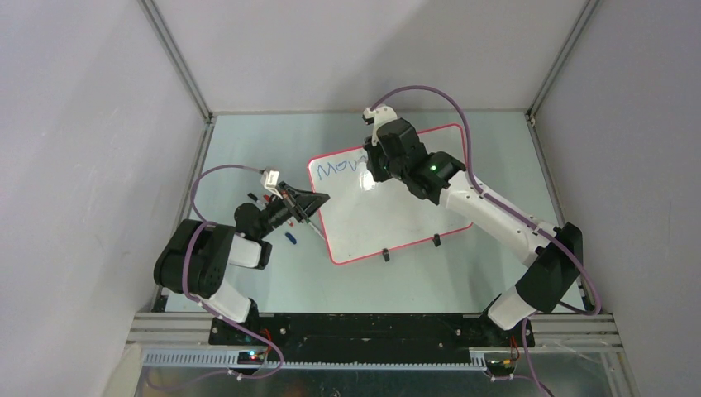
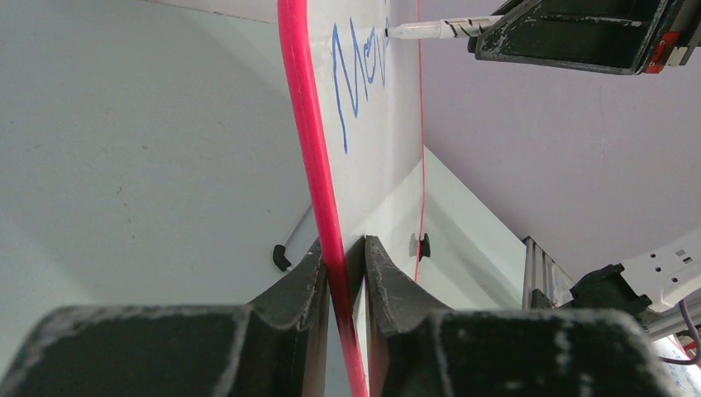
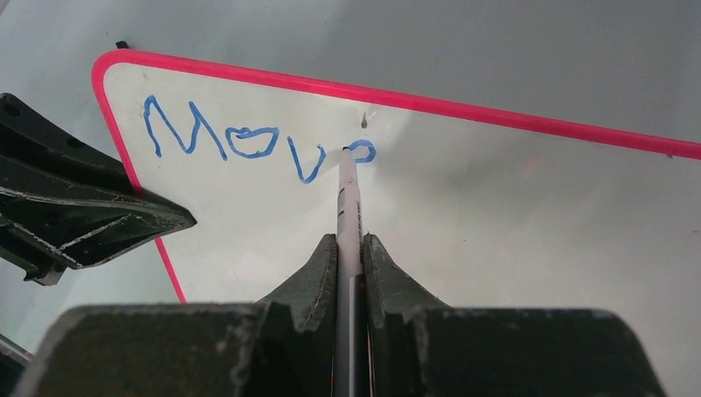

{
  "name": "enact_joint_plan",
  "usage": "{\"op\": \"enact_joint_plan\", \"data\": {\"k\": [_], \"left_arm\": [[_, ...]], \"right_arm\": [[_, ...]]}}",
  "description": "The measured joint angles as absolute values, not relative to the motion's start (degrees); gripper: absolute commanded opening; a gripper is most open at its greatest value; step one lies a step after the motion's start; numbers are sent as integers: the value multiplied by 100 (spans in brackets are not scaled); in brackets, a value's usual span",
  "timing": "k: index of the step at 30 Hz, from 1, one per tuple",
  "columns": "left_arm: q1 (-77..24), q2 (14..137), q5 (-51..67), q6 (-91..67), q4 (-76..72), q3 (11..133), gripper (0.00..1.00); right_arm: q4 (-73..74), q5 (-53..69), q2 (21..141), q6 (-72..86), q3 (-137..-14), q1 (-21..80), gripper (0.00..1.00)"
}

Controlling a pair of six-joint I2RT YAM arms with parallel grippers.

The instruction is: Write a sentence on the whiteboard

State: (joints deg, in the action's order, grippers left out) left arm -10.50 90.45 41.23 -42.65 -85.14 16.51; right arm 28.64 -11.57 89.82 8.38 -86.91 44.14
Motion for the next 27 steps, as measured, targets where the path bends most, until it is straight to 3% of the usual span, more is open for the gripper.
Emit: {"op": "enact_joint_plan", "data": {"k": [27], "left_arm": [[-1050,9045,4117,-4265,-8490,1651,11]], "right_arm": [[2902,-1184,8827,843,-8353,4421,0]]}}
